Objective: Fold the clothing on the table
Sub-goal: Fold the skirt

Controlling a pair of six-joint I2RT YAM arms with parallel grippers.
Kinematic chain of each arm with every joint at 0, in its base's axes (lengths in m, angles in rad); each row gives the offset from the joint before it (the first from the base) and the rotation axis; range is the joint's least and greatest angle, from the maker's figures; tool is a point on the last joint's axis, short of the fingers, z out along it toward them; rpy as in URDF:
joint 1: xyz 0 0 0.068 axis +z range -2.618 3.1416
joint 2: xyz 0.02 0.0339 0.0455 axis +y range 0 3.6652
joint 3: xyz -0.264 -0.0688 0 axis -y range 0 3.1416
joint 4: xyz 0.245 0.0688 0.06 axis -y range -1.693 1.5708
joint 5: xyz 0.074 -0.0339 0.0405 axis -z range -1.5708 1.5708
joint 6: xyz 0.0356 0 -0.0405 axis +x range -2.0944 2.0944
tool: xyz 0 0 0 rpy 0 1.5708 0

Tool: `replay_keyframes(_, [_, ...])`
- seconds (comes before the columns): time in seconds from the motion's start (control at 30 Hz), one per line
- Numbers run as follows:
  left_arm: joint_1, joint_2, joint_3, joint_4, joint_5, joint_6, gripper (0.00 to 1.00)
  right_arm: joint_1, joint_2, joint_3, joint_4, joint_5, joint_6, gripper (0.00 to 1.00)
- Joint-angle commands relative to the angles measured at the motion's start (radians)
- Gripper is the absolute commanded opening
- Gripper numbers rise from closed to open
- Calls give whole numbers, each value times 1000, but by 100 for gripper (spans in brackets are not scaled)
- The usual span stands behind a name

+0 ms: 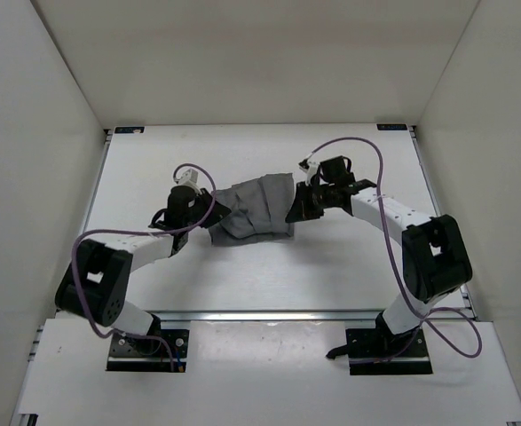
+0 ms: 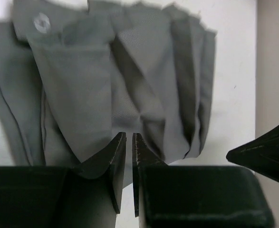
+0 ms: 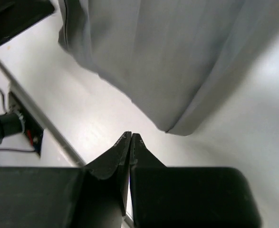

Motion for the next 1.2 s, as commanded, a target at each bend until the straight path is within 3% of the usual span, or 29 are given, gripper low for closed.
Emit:
replay_keyframes(0.0, [-31,44,18,63,44,-44,22,-21,-41,-99,214,-163,69,0])
replay_keyframes(0.23, [-31,121,3,63,23,-35,22,-39,109,-231,550,-300,228,0])
replay_keyframes(0.43, [-31,173,3,62,18,-22,21,-25,239,-216,647,-272,286,0])
replay_keyframes(0.53, [-29,172,5,57,23,-13,21,-31,264,-199,610,-237,304,0])
replay_keyframes(0.67, [-12,139,12,56,75,-9,22,-19,244,-143,434,-145,200,1])
replay_keyframes(0.83, [12,55,77,-15,187,44,33,-9,105,-159,398,-186,180,1])
replay_keyframes(0.87, [5,26,89,-59,190,48,39,-7,66,-146,368,-171,160,0])
replay_keyframes(0.9, [9,6,97,-97,163,68,56,-4,49,-127,292,-165,130,0])
replay_keyframes(0.93, [0,-38,95,-128,138,89,97,8,11,-107,236,-139,108,0])
replay_keyframes(1.17, [0,-203,83,-217,109,131,99,-39,-138,-80,148,-102,77,0])
